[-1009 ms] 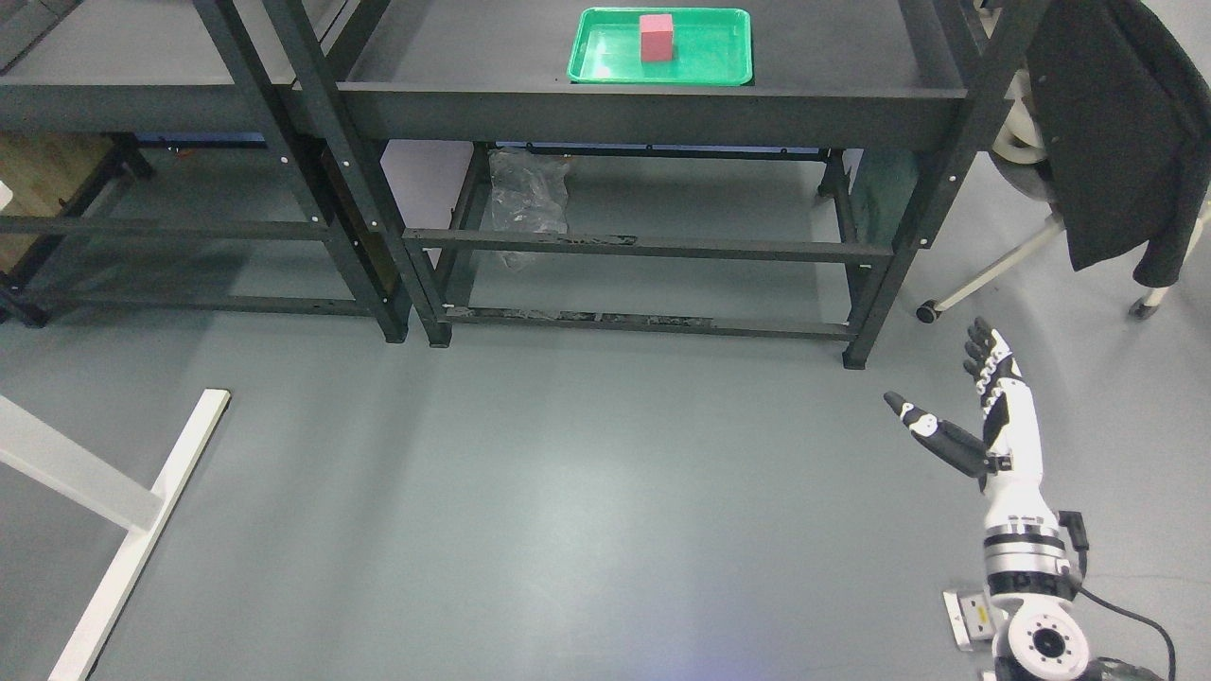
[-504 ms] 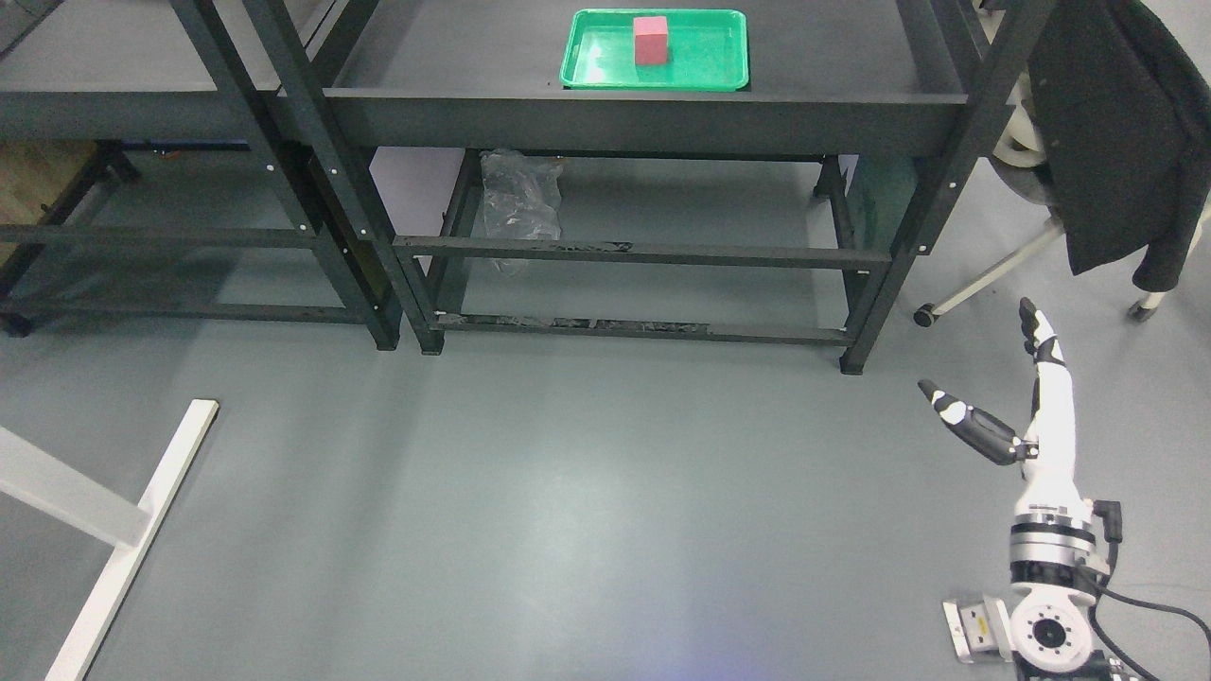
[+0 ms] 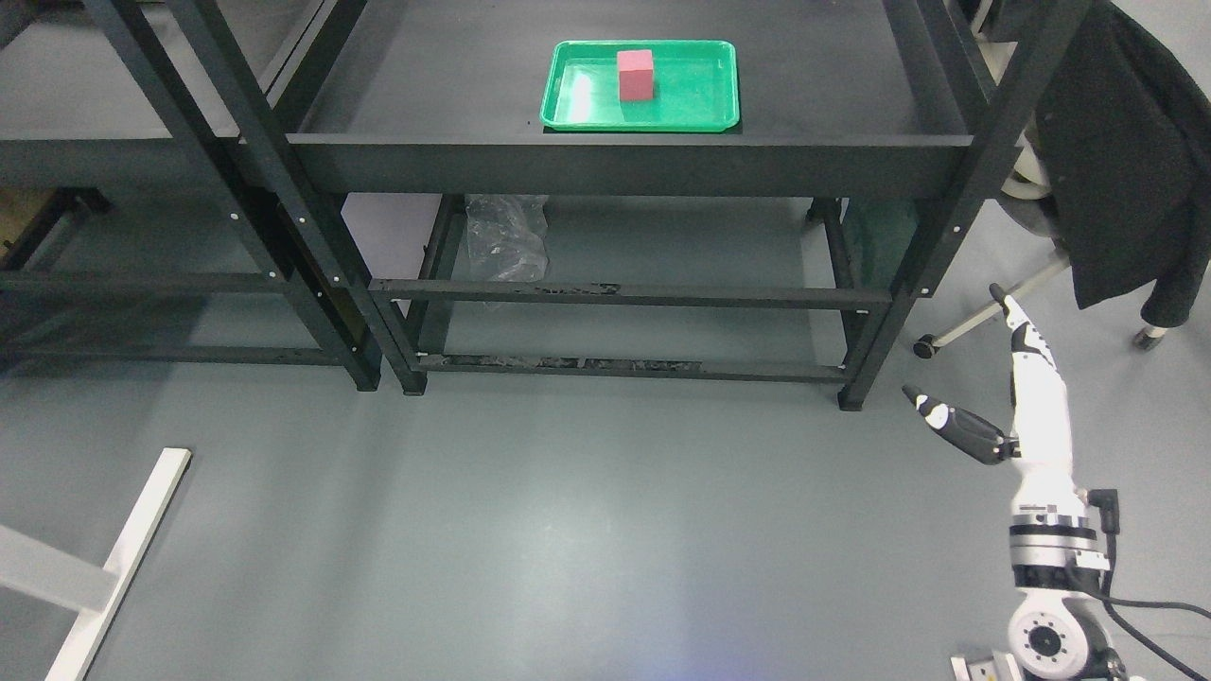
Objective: Pick pink block from left shelf to tray
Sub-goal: 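Raise the right hand while driving toward the shelf with the green tray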
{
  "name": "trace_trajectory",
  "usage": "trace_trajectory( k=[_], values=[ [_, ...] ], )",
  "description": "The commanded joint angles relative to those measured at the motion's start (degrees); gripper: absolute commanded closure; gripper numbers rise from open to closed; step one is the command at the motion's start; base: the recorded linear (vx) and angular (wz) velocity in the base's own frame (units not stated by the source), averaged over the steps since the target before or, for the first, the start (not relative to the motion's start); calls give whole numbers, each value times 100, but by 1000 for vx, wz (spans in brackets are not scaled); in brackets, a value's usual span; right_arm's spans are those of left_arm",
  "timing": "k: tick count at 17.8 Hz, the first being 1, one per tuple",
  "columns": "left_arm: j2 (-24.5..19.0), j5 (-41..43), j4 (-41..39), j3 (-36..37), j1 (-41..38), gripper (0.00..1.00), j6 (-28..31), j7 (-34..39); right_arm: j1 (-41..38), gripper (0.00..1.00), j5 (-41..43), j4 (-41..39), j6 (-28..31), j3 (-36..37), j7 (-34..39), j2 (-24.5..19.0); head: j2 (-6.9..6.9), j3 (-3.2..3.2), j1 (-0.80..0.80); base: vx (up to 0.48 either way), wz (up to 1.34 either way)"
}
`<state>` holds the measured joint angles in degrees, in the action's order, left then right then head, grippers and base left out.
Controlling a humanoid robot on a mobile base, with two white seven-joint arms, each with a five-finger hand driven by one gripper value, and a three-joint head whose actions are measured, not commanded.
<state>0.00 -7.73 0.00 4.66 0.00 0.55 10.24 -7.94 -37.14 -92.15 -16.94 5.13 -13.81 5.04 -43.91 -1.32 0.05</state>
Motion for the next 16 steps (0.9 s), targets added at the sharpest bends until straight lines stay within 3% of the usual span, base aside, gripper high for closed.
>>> trace_trajectory(
  k=[1,10,16],
  values=[
    [-100,0,-100,0,167,0,-2,5,11,2,-1691,-154,112,14,-43,67,0,0,0,264,-4],
    [-100,0,-100,0,167,0,-2,5,336,2,-1682,-154,51,-30,-43,76,0,0,0,234,-98],
    [-100,0,-100,0,167,0,-2,5,459,2,-1682,-154,-599,-65,-69,32,0,0,0,213,69]
  ],
)
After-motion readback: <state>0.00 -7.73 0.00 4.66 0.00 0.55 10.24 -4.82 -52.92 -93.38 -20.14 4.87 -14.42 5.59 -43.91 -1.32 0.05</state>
